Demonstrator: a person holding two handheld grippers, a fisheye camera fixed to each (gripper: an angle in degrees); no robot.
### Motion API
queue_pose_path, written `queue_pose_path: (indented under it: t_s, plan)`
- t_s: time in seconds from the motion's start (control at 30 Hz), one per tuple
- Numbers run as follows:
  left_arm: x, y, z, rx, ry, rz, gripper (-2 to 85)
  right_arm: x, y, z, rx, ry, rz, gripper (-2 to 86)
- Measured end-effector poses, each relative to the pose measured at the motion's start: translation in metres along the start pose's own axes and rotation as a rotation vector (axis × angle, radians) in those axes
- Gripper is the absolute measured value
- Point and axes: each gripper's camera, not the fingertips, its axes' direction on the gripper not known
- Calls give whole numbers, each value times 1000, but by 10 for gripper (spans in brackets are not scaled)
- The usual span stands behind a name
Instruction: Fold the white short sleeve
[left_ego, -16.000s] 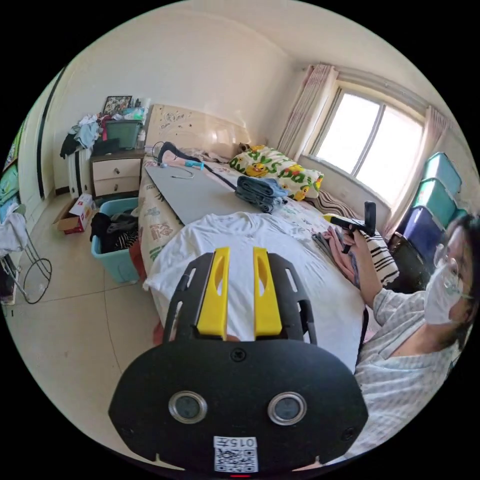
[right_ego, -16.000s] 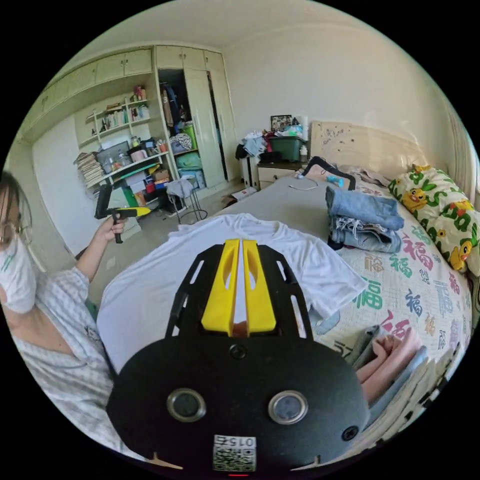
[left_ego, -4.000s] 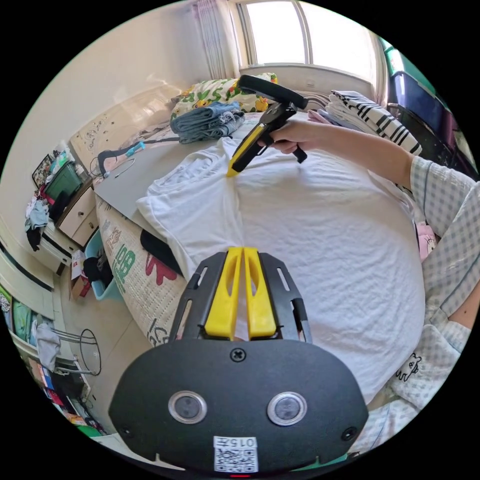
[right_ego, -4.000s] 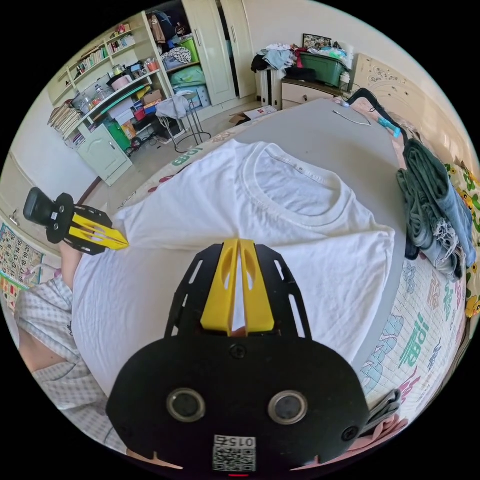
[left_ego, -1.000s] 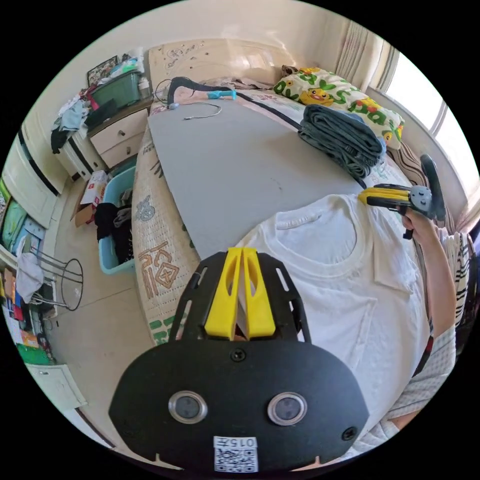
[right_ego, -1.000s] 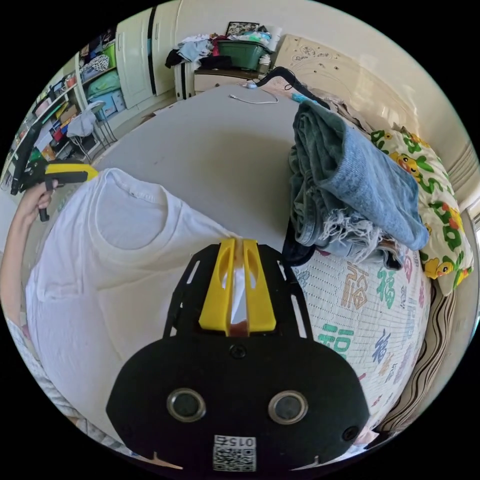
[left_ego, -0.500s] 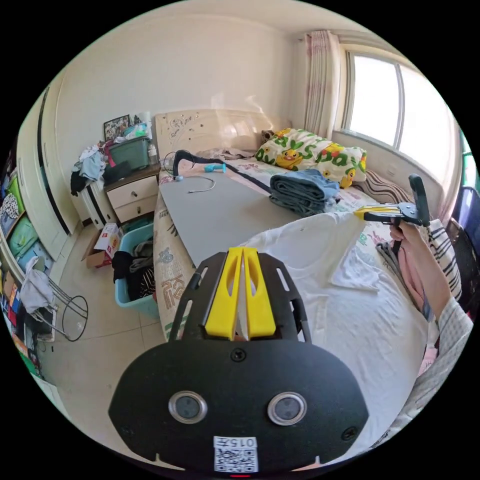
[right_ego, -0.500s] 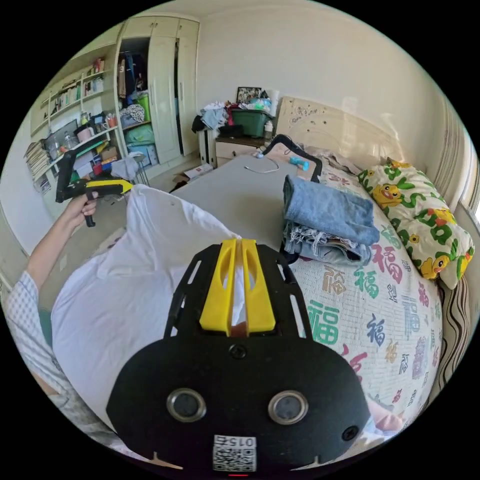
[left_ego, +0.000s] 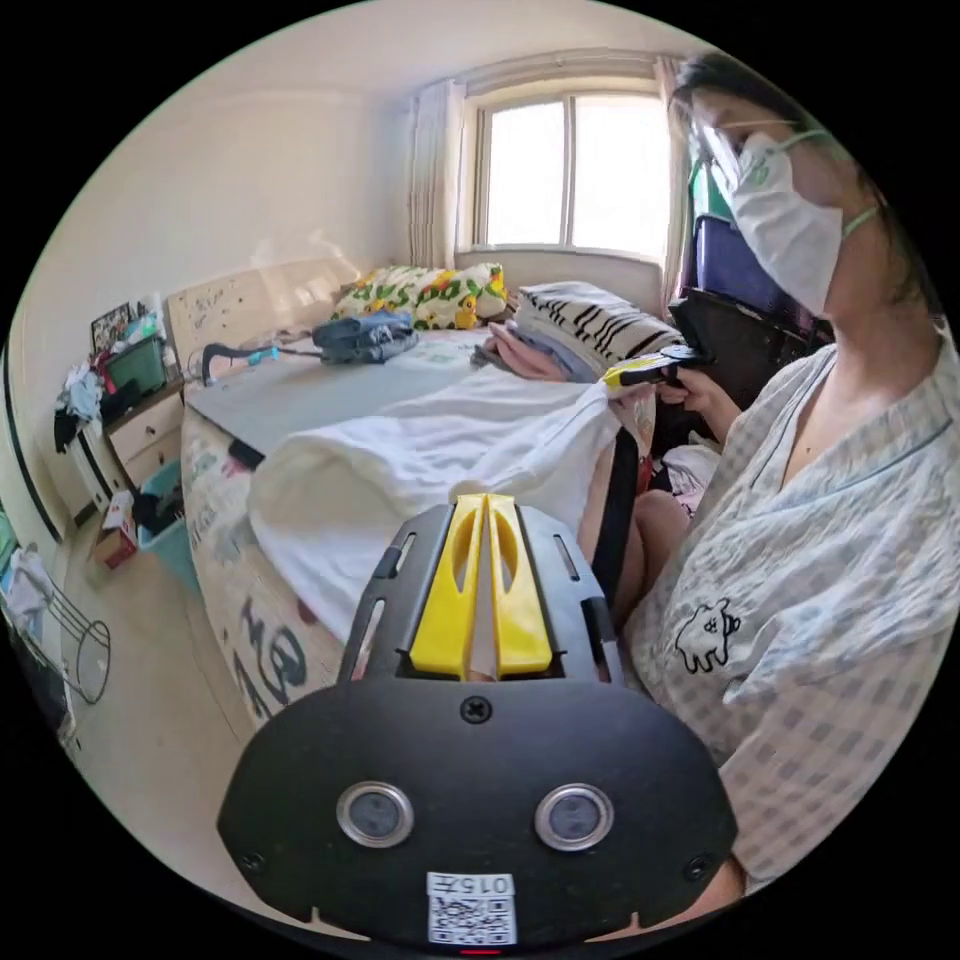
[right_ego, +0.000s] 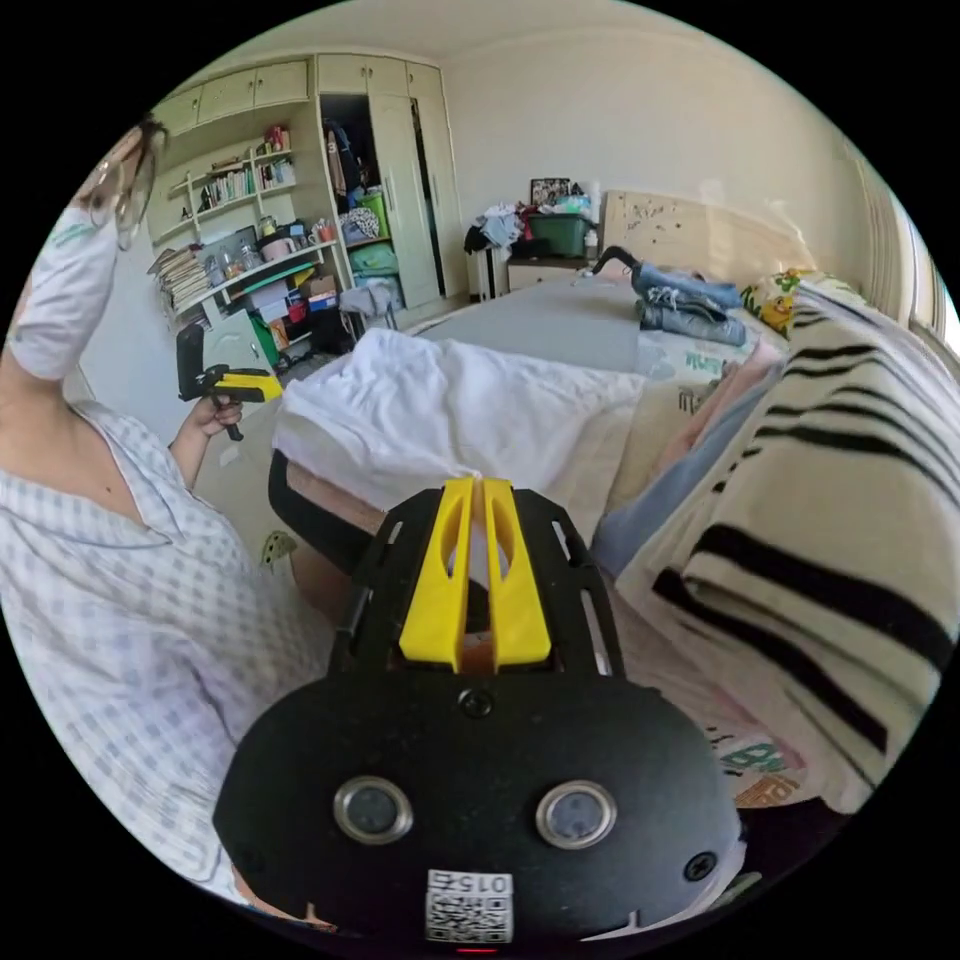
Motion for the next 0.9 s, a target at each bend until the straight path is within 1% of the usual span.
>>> queue_pose_path:
  t_s: [0.07,0.1,0.2,0.23,0.27,0.3,0.33,0.37,0.4,0.47,0.53,0.57,0.67,0.83,0.9]
  plan:
    - [6,14,1,-27,4,-31,-3,4,29,9,-49,1,7,31]
    - [11,19,0,-59,-23,-36,-2,5,33,8,-56,16,9,37]
    - [24,26,-10,-131,-49,-11,2,8,50,-11,-31,123,12,66]
    - [26,26,-14,-121,-46,-8,3,8,55,-20,1,143,12,71]
    - [28,27,-25,-72,-45,-17,8,8,59,-27,30,140,6,73]
    - [26,26,-34,-2,-41,-53,17,8,61,-30,46,132,0,73]
    - [24,26,-37,30,-35,-81,23,8,62,-32,73,101,-14,78]
    - [16,24,-37,76,-13,-146,49,8,63,-29,88,53,-34,81]
    - [9,23,-28,84,16,-214,88,8,62,-27,92,27,-43,83]
    - [0,21,-7,17,45,-281,106,10,62,-9,79,-84,-79,85]
    - [-4,24,10,-5,32,-325,100,13,64,6,43,-128,-92,85]
    - [-5,28,13,24,21,-351,80,17,67,15,8,-128,-85,82]
    - [-8,34,12,44,64,-395,42,29,78,27,-34,-110,-57,67]
    - [8,36,0,-8,72,-327,21,41,93,35,-104,-26,-54,50]
    - [15,36,2,-45,39,-306,19,44,99,35,-93,-17,-52,49]
